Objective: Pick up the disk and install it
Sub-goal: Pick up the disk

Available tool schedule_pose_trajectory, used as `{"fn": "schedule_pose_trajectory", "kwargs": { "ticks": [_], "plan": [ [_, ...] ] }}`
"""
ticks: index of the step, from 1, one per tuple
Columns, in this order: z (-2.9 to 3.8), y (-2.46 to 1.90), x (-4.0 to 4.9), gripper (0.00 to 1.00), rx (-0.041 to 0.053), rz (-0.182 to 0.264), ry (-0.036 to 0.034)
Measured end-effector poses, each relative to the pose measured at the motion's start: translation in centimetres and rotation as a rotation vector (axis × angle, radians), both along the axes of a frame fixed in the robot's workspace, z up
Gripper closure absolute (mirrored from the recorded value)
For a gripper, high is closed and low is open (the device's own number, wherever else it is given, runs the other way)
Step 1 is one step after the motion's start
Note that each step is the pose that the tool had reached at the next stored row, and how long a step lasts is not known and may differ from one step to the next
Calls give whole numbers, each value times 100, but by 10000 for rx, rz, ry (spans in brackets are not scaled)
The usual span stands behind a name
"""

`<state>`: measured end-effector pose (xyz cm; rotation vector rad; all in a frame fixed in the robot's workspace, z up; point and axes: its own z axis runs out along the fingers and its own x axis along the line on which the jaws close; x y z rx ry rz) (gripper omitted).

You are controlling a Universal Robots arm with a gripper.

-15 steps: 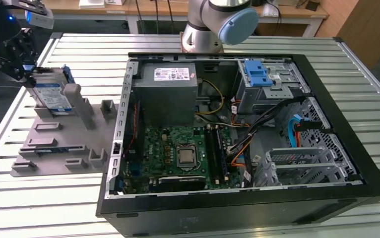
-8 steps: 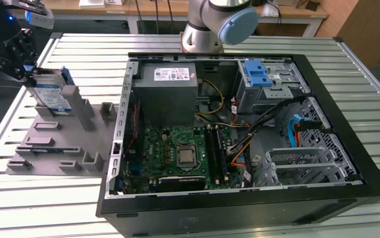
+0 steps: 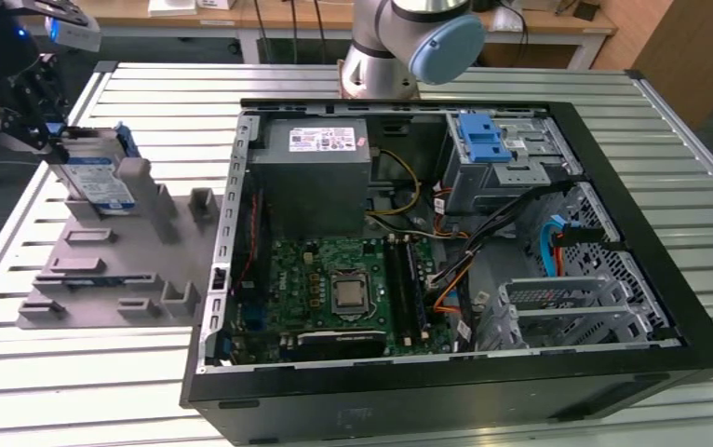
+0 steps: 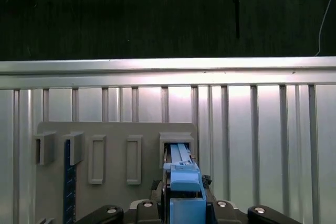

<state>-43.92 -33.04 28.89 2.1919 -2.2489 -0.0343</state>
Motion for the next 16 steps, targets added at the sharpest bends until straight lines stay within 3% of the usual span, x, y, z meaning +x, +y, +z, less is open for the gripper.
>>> {"fn": "schedule_pose_trajectory", "kwargs": {
  "ticks": [16],
  "plan": [
    [0,0,0,63,0,176,1]
  ]
}}
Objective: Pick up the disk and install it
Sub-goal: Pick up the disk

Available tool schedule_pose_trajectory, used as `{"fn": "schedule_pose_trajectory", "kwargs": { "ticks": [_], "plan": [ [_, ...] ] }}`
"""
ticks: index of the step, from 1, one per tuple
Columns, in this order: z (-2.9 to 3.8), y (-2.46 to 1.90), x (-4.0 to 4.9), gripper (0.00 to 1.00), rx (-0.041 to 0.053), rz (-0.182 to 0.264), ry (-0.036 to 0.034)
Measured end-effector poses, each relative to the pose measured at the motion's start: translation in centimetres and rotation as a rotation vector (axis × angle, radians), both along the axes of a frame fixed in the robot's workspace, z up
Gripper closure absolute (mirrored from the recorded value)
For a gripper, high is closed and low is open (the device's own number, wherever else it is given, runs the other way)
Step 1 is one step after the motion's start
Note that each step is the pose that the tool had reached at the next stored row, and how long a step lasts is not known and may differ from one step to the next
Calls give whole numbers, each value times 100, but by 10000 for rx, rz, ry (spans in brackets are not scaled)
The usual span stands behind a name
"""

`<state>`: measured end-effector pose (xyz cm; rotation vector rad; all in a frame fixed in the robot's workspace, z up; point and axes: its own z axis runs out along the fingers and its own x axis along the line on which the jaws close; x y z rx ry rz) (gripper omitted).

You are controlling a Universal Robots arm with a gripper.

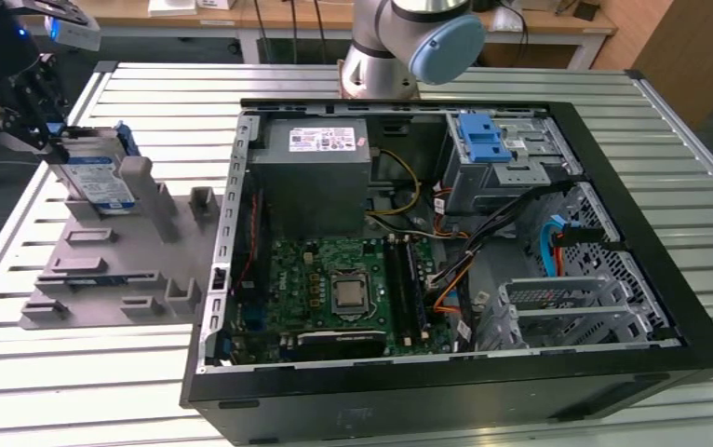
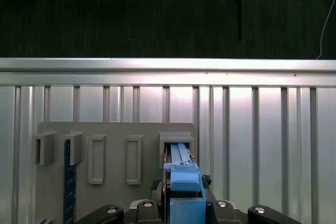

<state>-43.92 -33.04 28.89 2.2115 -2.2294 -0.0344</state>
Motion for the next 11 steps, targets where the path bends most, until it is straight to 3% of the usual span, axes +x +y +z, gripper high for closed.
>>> {"fn": "schedule_pose_trajectory", "kwargs": {
  "ticks": [4,5,11],
  "plan": [
    [0,0,0,62,0,2,0],
    [0,0,0,55,0,3,0],
    [0,0,0,57,-1,7,0]
  ]
}}
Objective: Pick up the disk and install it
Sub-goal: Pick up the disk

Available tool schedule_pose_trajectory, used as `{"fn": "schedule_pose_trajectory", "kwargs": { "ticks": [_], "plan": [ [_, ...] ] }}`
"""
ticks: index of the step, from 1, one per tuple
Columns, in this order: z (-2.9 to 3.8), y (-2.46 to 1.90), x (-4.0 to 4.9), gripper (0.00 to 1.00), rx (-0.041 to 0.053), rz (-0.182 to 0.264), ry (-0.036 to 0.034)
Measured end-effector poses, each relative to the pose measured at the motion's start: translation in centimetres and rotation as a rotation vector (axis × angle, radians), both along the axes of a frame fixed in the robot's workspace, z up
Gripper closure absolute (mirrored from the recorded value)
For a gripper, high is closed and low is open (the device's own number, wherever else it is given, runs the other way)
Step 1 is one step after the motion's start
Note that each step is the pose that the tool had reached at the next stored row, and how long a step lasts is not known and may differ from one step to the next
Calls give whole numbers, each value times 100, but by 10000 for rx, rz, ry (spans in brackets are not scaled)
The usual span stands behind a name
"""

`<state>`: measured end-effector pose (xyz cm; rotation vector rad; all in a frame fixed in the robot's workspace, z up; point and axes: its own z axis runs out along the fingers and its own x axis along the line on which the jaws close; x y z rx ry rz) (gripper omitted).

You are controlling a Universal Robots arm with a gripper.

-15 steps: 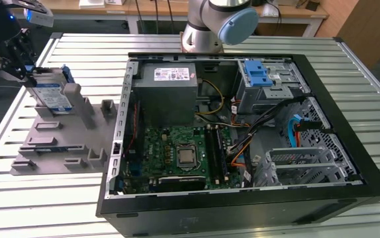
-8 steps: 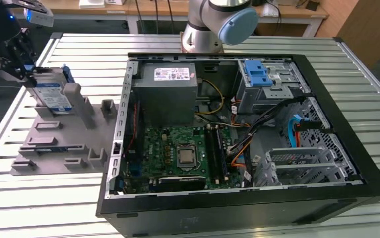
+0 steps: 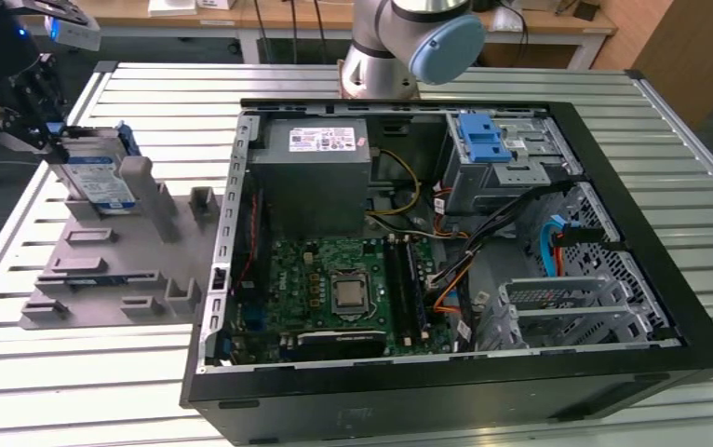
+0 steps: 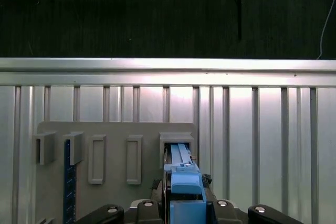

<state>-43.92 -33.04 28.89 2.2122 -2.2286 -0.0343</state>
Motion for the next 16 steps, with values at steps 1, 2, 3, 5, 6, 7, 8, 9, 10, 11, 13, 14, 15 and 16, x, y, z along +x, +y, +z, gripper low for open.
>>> {"fn": "schedule_pose_trajectory", "kwargs": {
  "ticks": [1,2,3,5,6,7,8,9,10,11,13,14,15,16],
  "plan": [
    [0,0,0,64,0,0,0],
    [0,0,0,64,0,1,0],
    [0,0,0,64,0,1,0],
    [0,0,0,64,1,2,0],
    [0,0,0,64,0,3,0],
    [0,0,0,64,1,3,0],
    [1,0,0,64,1,3,-1],
    [4,0,0,64,1,3,-1],
    [9,0,0,64,1,3,0],
    [17,0,0,64,0,3,1],
    [33,1,0,64,0,3,0],
    [41,1,0,64,0,3,0],
    [48,1,0,64,0,3,0],
    [55,1,0,64,1,3,-1]
  ]
}}
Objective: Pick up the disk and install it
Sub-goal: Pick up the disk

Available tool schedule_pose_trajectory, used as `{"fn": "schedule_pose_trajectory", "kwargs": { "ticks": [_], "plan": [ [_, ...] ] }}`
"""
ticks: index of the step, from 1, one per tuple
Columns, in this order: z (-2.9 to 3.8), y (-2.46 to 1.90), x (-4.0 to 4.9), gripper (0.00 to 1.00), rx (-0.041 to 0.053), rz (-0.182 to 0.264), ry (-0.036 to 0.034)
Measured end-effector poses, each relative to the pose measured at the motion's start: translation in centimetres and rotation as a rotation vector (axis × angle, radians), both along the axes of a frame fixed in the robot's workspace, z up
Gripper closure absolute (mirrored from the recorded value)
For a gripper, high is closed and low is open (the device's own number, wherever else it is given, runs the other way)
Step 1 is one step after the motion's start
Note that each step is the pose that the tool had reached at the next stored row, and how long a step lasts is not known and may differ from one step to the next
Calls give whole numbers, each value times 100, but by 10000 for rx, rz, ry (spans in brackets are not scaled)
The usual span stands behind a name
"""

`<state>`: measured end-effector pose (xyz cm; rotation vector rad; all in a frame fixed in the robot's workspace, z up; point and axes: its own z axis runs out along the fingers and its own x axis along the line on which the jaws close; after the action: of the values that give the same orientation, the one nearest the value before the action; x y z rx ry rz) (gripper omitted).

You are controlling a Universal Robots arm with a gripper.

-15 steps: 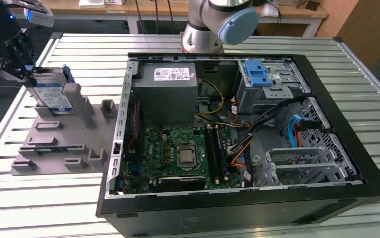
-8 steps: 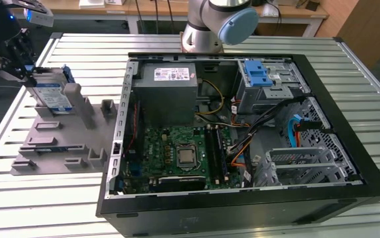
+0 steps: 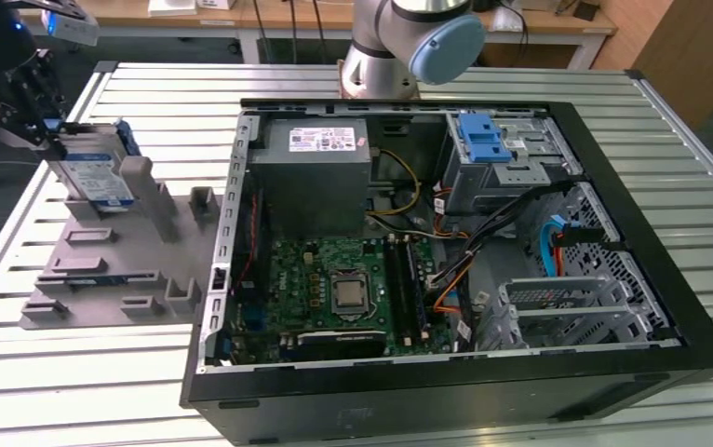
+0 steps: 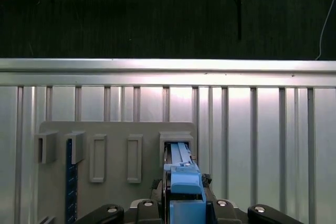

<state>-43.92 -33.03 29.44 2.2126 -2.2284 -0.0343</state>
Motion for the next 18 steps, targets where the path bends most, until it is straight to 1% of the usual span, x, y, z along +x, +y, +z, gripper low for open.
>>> {"fn": "schedule_pose_trajectory", "kwargs": {
  "ticks": [8,18],
  "plan": [
    [56,1,0,64,0,0,0],
    [109,7,0,64,0,0,0]
  ]
}}
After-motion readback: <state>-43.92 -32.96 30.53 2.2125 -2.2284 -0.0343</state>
